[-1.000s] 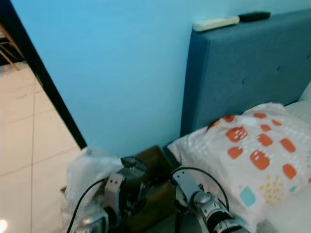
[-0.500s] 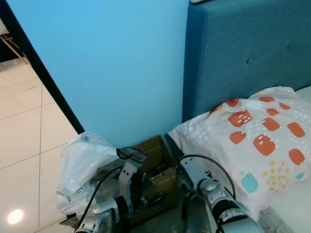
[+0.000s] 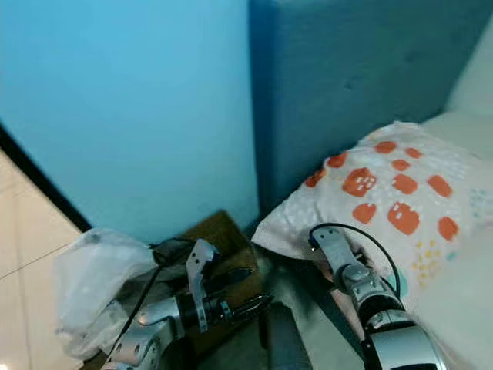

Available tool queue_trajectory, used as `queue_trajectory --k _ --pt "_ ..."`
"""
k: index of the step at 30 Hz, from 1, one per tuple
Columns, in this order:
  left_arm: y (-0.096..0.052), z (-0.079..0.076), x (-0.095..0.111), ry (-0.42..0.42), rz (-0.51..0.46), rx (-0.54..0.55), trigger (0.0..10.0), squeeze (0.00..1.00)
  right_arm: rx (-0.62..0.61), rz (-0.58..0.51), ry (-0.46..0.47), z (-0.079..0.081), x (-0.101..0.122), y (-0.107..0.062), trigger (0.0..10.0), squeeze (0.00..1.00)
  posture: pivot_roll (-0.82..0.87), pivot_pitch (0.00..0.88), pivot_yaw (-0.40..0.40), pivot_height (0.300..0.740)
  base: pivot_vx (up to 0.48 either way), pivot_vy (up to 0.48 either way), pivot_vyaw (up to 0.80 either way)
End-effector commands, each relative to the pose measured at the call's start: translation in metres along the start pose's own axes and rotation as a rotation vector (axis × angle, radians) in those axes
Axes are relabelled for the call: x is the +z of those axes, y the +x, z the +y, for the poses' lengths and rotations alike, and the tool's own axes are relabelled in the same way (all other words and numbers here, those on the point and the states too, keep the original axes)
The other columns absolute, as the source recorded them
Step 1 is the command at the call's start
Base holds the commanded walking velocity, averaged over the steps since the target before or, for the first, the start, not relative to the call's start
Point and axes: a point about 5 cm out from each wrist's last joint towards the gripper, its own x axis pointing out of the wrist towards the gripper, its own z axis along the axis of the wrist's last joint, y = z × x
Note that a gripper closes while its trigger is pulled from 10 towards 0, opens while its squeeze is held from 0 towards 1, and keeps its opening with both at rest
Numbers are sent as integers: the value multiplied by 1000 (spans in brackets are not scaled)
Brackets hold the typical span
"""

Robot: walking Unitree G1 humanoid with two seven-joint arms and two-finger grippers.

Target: Clean up the room

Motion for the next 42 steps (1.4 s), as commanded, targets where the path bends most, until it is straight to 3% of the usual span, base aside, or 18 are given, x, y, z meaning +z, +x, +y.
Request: queue_trajectory --k 1,3,8,11,17,24,26,31,32,33,35,38,42 --pt "4 -15 1 -42 -31 -27 10000 0 -116 35 22 -31 -9 -7 10000 0 7 260 38 605 0 0 -756" --pt "1 -19 2 -42 -33 -31 10000 0 -170 -21 40 -47 -2 -11 10000 0 13 264 39 605 0 0 -756" --pt "1 -24 3 -42 -33 -36 10000 0 -213 -85 60 -61 6 -16 10000 0 18 266 38 605 0 0 -756" --pt "1 -32 7 -42 -26 -49 10000 0 -259 -185 77 -74 20 -22 10000 0 24 269 37 605 0 0 -508" --pt "1 -37 11 -46 -26 -46 10000 0 -295 -254 65 -75 33 -23 10000 0 30 271 32 605 0 0 0" --pt "1 -39 17 -44 -32 -27 10000 0 -451 -342 171 -87 49 -30 10000 0 41 276 30 605 0 0 0" --pt "1 -39 18 -46 -37 -29 10000 0 -442 -350 215 -85 52 -29 10000 0 39 275 28 605 0 0 0" --pt "5 -42 23 -65 -60 -44 10000 0 -260 -410 340 -63 64 -22 10000 0 32 269 21 605 0 0 0" --pt "7 -44 25 -70 -67 -50 10000 0 -167 -445 408 -54 67 -19 10000 745 27 266 20 605 0 0 0" --pt "9 -45 25 -74 -71 -53 10000 0 -105 -472 459 -48 69 -18 10000 1000 22 264 19 605 0 0 0" --pt "12 -47 26 -80 -72 -58 10000 0 31 -527 554 -34 71 -16 10000 1000 12 259 17 605 0 0 0" --pt "13 -47 25 -82 -72 -59 10000 0 72 -539 566 -29 71 -16 10000 1000 4 255 16 605 0 0 0" --pt "18 -48 25 -85 -72 -65 10000 0 276 -553 526 -1 68 -13 10000 1000 -19 239 13 605 0 0 0"
